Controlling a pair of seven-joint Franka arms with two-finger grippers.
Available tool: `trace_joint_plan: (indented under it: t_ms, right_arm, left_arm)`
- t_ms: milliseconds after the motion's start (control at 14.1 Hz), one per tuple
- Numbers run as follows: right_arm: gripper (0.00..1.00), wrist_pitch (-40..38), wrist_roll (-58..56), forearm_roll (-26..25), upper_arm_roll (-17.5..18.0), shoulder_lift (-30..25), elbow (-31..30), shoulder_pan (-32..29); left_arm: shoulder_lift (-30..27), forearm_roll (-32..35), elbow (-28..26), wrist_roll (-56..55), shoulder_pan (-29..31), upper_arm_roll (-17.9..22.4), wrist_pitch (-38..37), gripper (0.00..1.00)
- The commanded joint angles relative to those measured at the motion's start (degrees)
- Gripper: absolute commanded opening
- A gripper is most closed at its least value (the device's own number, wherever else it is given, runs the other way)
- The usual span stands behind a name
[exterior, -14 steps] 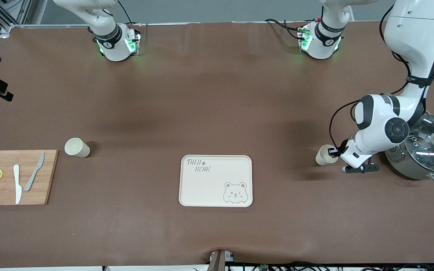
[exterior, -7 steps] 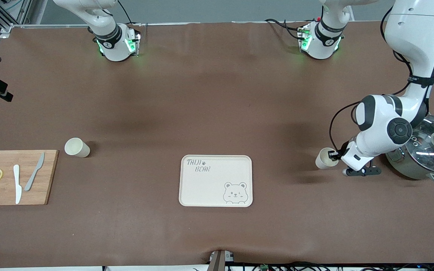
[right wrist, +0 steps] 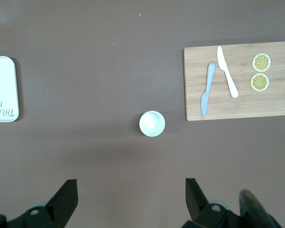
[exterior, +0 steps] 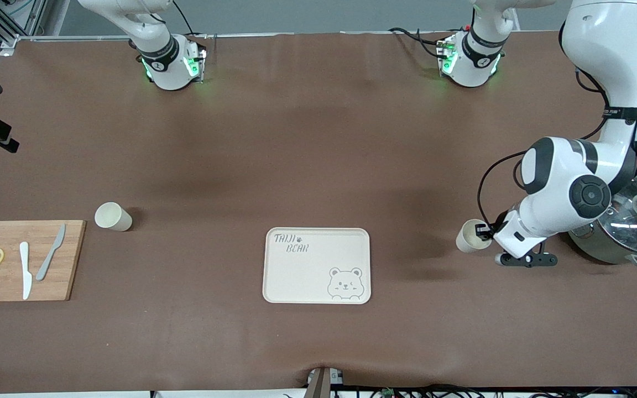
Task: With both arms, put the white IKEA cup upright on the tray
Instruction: 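Lift the cup with the left gripper and carry it to the tray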
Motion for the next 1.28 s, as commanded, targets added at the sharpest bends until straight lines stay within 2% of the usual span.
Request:
trace_joint_plan:
  t_ms: [0,709,992,1205]
  right_arm:
    - [1.00,0.0,-0.4,0.3,0.2,0.6,0.9,-0.4]
    - [1.00,0.5,-0.3,0.2,0.2,1.1,0.8,-0.3]
    - [1.00,0.7,-0.3,0.3,0.2,3.9,0.8,-0.5]
    - [1.00,0.7,-0.4,0.3,0.2,5.2,0.8,-0.7]
  left_arm:
    - [1.6,-1.1,3.2,0.4,-1.1,0.1,-1.2,0.00]
    - [6.0,-1.6,10.2,-1.0,-4.7,0.1,-1.3,0.00]
    - [7.9,-1.4,12.3,-4.5,-7.5,0.1,-1.3,0.00]
    - [11.0,-1.2,15.9,-8.1,-9.9,0.2,-1.2,0.00]
